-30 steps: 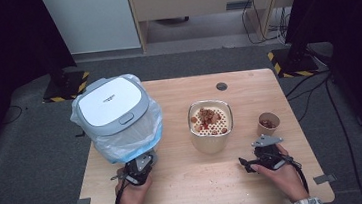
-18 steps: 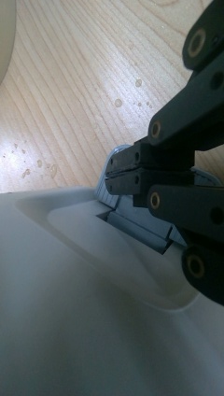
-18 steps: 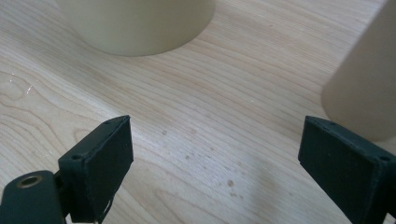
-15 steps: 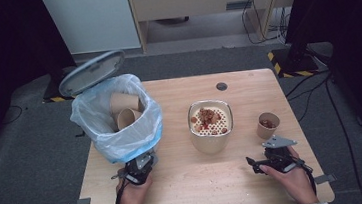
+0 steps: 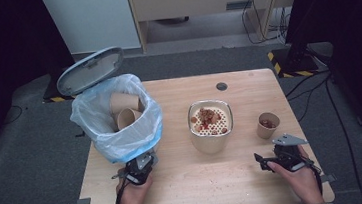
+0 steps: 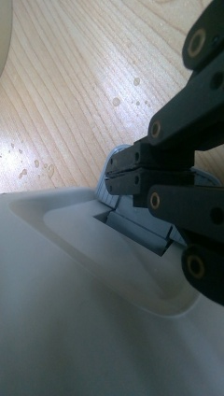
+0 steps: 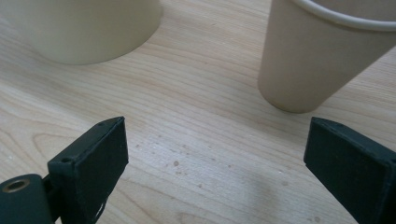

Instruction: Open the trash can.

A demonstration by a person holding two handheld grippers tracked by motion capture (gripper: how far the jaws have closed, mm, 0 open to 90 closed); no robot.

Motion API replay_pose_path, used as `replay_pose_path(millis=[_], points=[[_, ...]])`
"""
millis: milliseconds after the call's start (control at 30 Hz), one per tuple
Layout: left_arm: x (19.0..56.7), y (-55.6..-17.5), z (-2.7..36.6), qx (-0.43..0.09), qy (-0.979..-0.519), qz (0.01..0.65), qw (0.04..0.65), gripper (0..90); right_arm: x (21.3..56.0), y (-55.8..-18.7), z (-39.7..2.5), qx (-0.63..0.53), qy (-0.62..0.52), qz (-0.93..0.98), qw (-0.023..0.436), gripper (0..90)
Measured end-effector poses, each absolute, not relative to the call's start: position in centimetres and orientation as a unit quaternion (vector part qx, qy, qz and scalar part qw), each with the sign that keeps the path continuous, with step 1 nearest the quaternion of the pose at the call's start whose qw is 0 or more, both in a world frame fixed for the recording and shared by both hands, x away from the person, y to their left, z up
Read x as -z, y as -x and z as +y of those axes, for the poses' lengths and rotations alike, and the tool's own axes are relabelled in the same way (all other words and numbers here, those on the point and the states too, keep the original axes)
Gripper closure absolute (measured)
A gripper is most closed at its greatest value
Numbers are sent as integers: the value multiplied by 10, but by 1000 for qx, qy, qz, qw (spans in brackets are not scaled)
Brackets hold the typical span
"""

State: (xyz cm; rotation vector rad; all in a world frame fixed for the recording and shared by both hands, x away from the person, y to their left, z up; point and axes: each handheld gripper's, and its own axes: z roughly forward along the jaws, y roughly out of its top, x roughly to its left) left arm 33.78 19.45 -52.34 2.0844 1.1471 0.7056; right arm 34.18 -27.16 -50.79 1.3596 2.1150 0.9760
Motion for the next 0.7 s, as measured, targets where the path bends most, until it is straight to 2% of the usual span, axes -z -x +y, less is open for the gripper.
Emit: replay_pose_path(millis=[167, 700], points=[[523, -338, 195, -269, -794, 438, 324, 881, 508, -346, -277, -352, -503, 753, 236, 65], [523, -338, 194, -269, -795, 437, 324, 880, 509, -351, -282, -349, -521, 740, 242, 50]])
